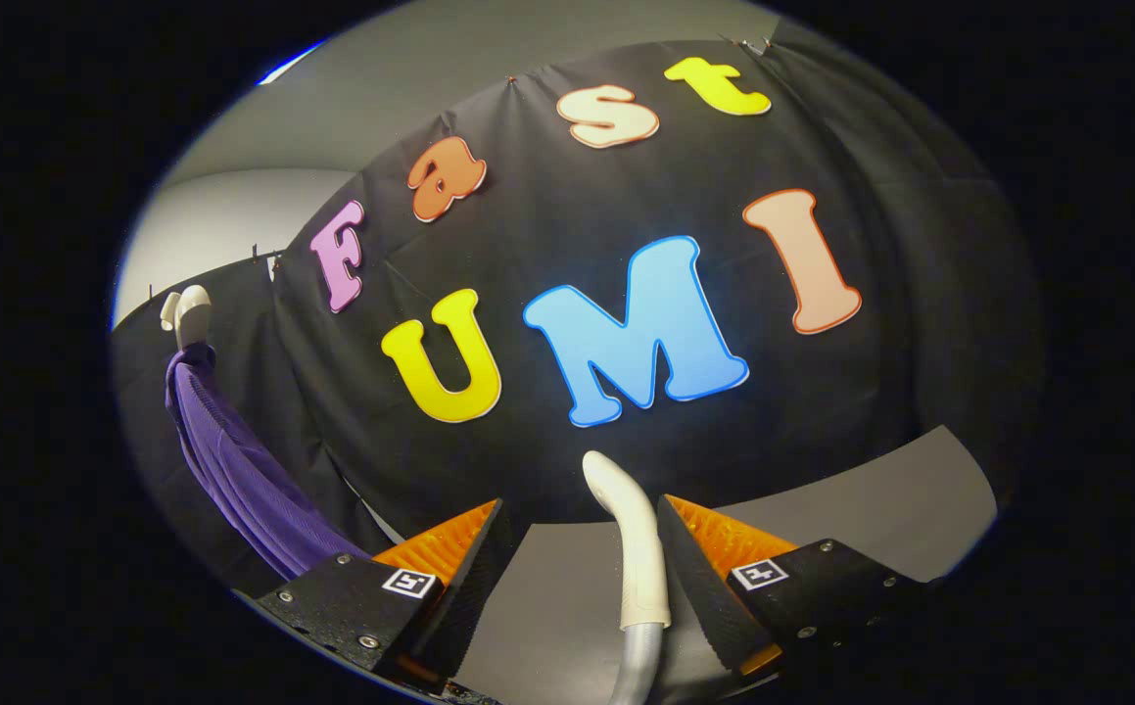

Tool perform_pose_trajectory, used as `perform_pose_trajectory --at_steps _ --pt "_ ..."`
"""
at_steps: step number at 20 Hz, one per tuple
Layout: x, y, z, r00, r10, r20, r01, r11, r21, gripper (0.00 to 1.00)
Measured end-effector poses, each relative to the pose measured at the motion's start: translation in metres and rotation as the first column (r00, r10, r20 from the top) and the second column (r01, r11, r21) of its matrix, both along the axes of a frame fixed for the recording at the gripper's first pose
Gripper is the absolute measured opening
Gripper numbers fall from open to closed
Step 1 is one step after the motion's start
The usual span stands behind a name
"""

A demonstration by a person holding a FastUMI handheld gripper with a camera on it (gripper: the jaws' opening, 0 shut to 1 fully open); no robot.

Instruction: Iron the clothes twice with a garment steamer, once on the left side and once on the right side.

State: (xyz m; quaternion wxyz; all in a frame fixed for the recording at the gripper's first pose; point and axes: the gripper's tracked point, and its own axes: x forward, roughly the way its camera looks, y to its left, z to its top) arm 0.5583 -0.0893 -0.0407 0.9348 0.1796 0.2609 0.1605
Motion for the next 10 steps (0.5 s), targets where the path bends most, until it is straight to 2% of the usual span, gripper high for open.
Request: perform_pose_trajectory --at_steps 8,10 --pt "0.035 -0.004 -0.08 0.974 -0.001 -0.227 0.0 1.0 -0.002 0.94" --pt "0.037 -0.003 -0.091 0.964 0.015 -0.266 -0.008 1.0 0.03 0.94"
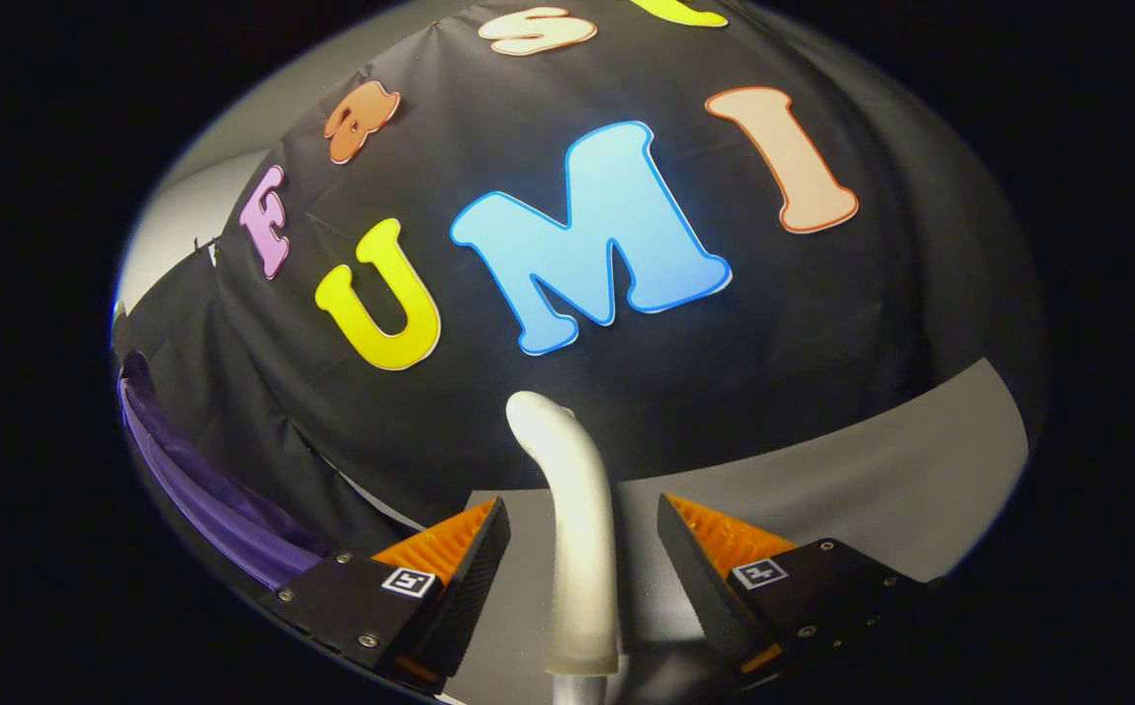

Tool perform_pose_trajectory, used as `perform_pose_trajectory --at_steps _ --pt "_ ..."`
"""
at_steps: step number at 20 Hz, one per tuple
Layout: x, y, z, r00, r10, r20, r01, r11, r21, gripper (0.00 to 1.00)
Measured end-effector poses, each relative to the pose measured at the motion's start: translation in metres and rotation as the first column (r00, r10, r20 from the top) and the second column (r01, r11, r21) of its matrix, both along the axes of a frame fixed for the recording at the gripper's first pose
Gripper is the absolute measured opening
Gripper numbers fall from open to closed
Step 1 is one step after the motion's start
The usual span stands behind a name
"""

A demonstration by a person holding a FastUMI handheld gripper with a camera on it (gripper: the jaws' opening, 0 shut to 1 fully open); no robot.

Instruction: Iron the clothes twice with a garment steamer, once on the left side and once on the right side.

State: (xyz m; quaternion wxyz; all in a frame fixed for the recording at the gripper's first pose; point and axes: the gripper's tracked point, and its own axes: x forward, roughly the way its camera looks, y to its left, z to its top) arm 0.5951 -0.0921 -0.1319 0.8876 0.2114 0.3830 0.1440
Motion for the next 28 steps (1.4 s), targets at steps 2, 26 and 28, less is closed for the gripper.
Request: perform_pose_trajectory --at_steps 2,26,28 --pt "0.001 0.004 -0.013 0.998 0.011 -0.054 -0.009 0.999 0.036 0.93" --pt "-0.052 0.004 0.058 0.995 -0.061 0.075 0.039 0.964 0.262 0.31" --pt "-0.077 0.008 0.082 0.986 -0.071 0.149 0.031 0.967 0.254 0.31"
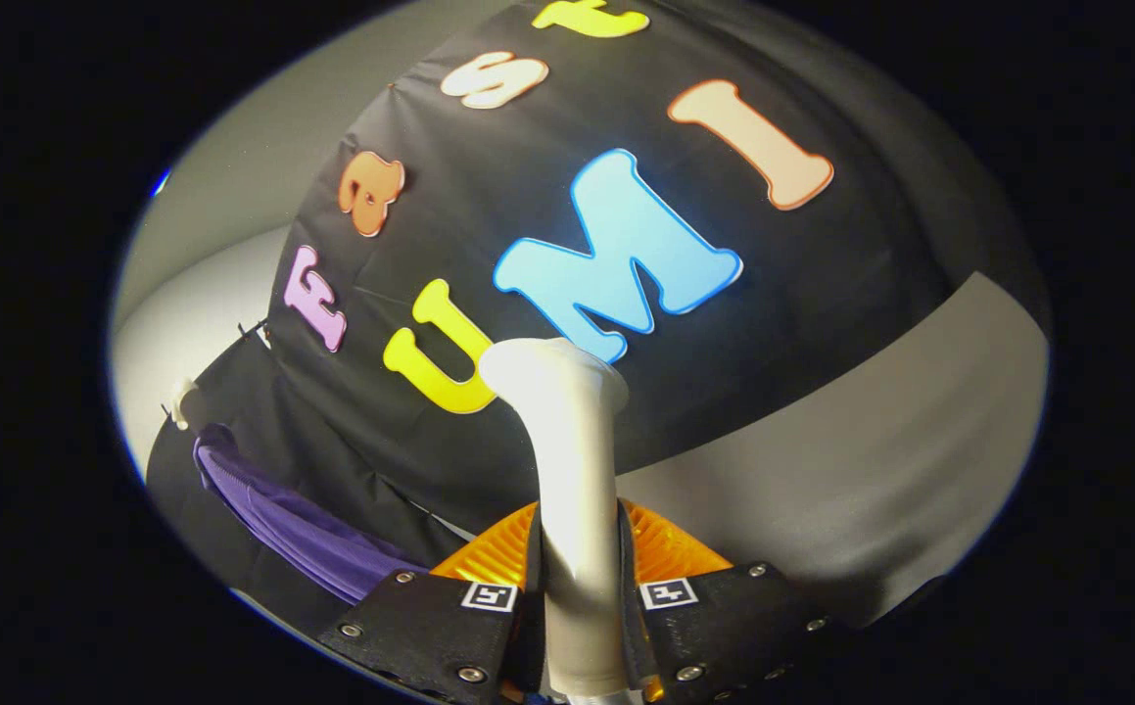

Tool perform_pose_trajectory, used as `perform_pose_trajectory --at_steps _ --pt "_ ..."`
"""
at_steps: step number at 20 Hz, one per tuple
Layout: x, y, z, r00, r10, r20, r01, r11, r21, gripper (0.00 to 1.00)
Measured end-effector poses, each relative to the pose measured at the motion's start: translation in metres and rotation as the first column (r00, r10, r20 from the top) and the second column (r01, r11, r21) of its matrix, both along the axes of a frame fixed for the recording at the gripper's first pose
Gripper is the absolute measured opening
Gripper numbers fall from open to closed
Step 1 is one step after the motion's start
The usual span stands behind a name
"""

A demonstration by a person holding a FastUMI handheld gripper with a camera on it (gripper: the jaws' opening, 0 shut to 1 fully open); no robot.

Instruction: Iron the clothes twice with a garment steamer, once on the left side and once on the right side.

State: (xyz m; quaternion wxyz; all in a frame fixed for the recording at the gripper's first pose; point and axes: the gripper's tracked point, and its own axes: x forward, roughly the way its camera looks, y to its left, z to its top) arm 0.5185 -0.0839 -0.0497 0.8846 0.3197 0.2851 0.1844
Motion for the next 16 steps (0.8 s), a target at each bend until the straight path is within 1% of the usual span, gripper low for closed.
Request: perform_pose_trajectory --at_steps 1,2,4,7,10,12,14,15,16 --pt "-0.014 0.003 0.006 1.0 0.007 0.026 -0.007 1.0 -0.011 0.31" --pt "-0.024 0.003 0.011 0.998 -0.001 0.058 0.003 1.0 -0.029 0.31" --pt "-0.045 0.007 0.015 0.997 0.012 0.073 -0.006 0.998 -0.069 0.31" --pt "-0.076 0.014 0.03 0.992 -0.009 0.123 0.021 0.995 -0.096 0.31" --pt "-0.109 0.026 0.045 0.981 -0.052 0.186 0.078 0.988 -0.133 0.31" --pt "-0.132 0.036 0.059 0.967 -0.07 0.246 0.111 0.981 -0.157 0.31" --pt "-0.158 0.049 0.076 0.942 -0.094 0.321 0.156 0.972 -0.174 0.31" --pt "-0.172 0.053 0.083 0.93 -0.09 0.357 0.168 0.966 -0.194 0.31" --pt "-0.183 0.059 0.094 0.91 -0.095 0.403 0.191 0.96 -0.207 0.31"
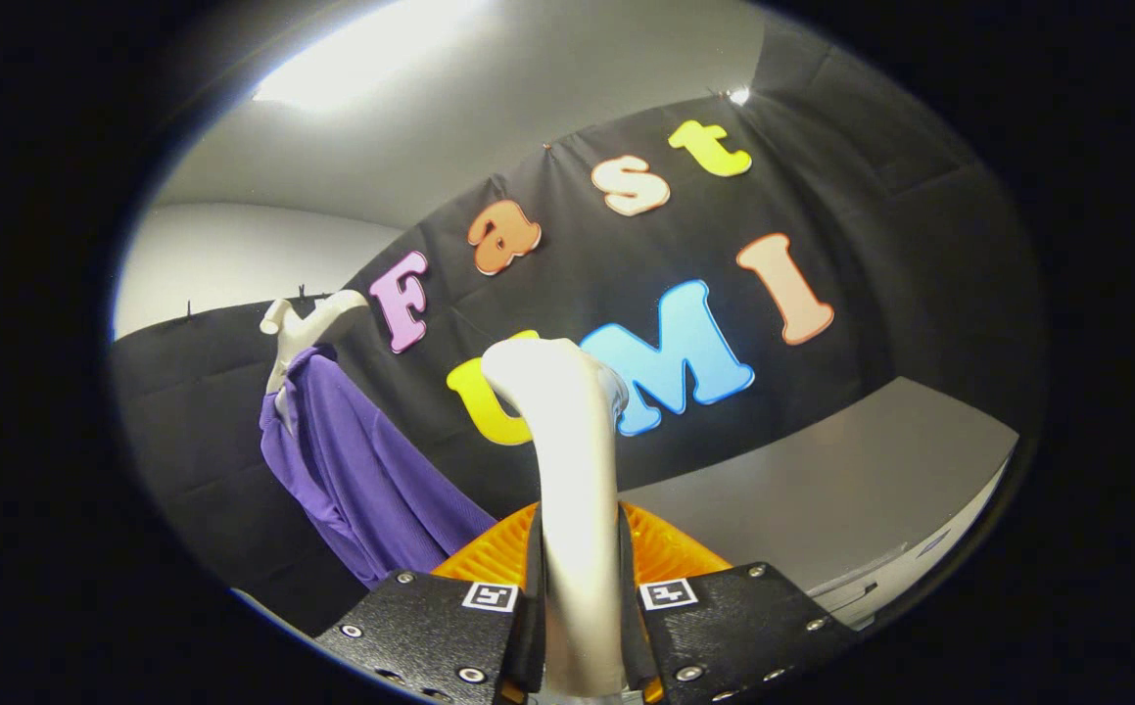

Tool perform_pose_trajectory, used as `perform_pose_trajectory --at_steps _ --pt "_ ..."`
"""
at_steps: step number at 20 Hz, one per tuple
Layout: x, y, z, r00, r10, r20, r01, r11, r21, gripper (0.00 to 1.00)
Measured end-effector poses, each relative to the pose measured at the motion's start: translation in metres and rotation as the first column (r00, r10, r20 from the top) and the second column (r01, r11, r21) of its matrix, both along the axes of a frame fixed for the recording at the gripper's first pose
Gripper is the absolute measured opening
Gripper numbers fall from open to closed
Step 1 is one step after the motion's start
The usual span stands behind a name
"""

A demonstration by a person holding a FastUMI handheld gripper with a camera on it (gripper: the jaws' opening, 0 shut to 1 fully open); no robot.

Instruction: Iron the clothes twice with a garment steamer, once on the left side and once on the right side.

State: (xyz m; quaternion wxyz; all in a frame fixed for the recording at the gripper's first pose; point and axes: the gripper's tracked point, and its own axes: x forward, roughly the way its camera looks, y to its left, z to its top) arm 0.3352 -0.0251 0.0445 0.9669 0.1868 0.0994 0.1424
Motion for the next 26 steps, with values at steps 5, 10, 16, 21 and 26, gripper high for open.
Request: perform_pose_trajectory --at_steps 5,10,16,21,26 --pt "-0.051 0.031 0.041 0.987 -0.028 0.156 0.044 0.994 -0.103 0.31" --pt "-0.096 0.072 0.078 0.951 -0.044 0.306 0.098 0.982 -0.164 0.32" --pt "-0.113 0.124 0.108 0.916 -0.061 0.398 0.146 0.972 -0.187 0.32" --pt "-0.097 0.172 0.116 0.906 -0.046 0.422 0.15 0.965 -0.216 0.33" --pt "-0.068 0.217 0.108 0.92 -0.011 0.392 0.122 0.959 -0.257 0.33"
